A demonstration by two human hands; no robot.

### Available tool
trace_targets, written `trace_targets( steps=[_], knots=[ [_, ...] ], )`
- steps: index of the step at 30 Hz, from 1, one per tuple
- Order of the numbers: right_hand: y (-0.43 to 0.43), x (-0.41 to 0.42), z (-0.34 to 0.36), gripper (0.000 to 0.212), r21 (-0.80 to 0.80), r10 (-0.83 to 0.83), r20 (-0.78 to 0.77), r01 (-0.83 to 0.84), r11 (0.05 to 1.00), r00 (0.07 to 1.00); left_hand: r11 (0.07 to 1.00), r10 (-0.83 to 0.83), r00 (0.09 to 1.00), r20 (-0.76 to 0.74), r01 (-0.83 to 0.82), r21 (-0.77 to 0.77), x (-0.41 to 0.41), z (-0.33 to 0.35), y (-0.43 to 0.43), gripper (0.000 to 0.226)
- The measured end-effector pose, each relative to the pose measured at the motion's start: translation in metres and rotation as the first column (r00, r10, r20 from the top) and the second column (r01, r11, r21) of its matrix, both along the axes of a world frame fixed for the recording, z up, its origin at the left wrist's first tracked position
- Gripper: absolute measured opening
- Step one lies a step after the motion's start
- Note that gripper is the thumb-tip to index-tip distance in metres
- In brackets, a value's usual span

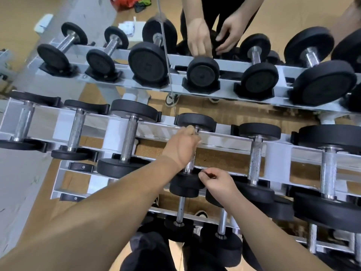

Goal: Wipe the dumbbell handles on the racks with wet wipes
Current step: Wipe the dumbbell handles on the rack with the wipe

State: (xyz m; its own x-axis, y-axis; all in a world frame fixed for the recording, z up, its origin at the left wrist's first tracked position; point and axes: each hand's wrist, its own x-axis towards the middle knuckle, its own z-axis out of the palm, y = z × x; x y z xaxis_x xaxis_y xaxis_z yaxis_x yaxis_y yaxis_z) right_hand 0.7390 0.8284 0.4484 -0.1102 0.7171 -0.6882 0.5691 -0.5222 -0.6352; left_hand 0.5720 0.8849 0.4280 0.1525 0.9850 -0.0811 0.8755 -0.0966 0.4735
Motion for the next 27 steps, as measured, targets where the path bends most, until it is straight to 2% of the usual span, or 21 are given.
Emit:
trace_targets(
  steps=[2, 3, 4, 7, 9, 11, 13, 15, 17, 18, 22, 24, 27],
  knots=[
    [-0.004, -0.001, -0.001, 0.019, 0.011, -0.011, -0.013, 0.011, 1.000, 1.000, 0.982, 0.187, 0.979, 0.082, -0.189, 0.017, 0.009, 0.000, -0.007, 0.017],
    [-0.006, -0.001, -0.001, 0.020, 0.019, -0.018, -0.015, 0.018, 1.000, 1.000, 0.973, 0.232, 0.967, 0.106, -0.232, -0.011, 0.014, 0.000, -0.014, 0.017],
    [-0.008, -0.001, -0.003, 0.020, 0.029, -0.025, -0.015, 0.026, 0.999, 1.000, 0.976, 0.217, 0.969, 0.121, -0.213, -0.040, 0.017, 0.001, -0.023, 0.018],
    [-0.009, -0.002, -0.005, 0.018, 0.034, -0.045, -0.005, 0.045, 0.998, 0.999, 0.977, 0.008, 0.995, 0.098, 0.013, -0.212, 0.014, 0.005, -0.043, 0.022],
    [-0.007, -0.002, -0.004, 0.018, 0.027, -0.058, -0.003, 0.058, 0.998, 0.998, 0.947, -0.020, 0.989, 0.146, 0.065, -0.315, 0.004, 0.009, -0.046, 0.027],
    [-0.006, -0.002, -0.003, 0.018, 0.009, -0.076, -0.016, 0.076, 0.997, 0.997, 0.965, 0.044, 0.981, 0.188, 0.007, -0.261, -0.005, 0.017, -0.039, 0.024],
    [-0.007, -0.001, -0.003, 0.017, 0.002, -0.071, -0.013, 0.071, 0.997, 0.997, 0.985, 0.172, 0.958, 0.228, -0.170, -0.031, -0.011, 0.022, -0.022, 0.012],
    [-0.007, 0.001, -0.004, 0.016, 0.005, -0.072, -0.023, 0.072, 0.997, 0.997, 0.954, 0.280, 0.904, 0.324, -0.301, 0.016, -0.011, 0.025, -0.004, 0.019],
    [-0.006, 0.000, -0.005, 0.017, 0.003, -0.077, -0.024, 0.077, 0.997, 0.997, 0.962, 0.250, 0.884, 0.395, -0.271, -0.002, -0.005, 0.022, 0.005, 0.025],
    [-0.006, 0.001, -0.004, 0.017, 0.003, -0.074, -0.020, 0.074, 0.997, 0.997, 0.967, 0.226, 0.895, 0.385, -0.253, 0.020, -0.003, 0.016, 0.004, 0.022],
    [-0.006, 0.000, -0.003, 0.018, 0.016, -0.070, -0.016, 0.070, 0.997, 0.997, 0.972, 0.201, 0.934, 0.294, -0.227, 0.057, -0.007, -0.002, -0.006, 0.006],
    [-0.006, -0.001, -0.003, 0.018, 0.016, -0.066, -0.009, 0.066, 0.998, 0.998, 0.988, 0.146, 0.966, 0.214, -0.154, 0.022, -0.010, -0.003, -0.004, 0.020],
    [-0.006, -0.002, -0.002, 0.019, 0.010, -0.063, 0.010, 0.063, 0.998, 0.998, 0.997, 0.077, 0.983, 0.165, -0.073, -0.028, -0.009, 0.003, 0.003, 0.022]
  ],
)
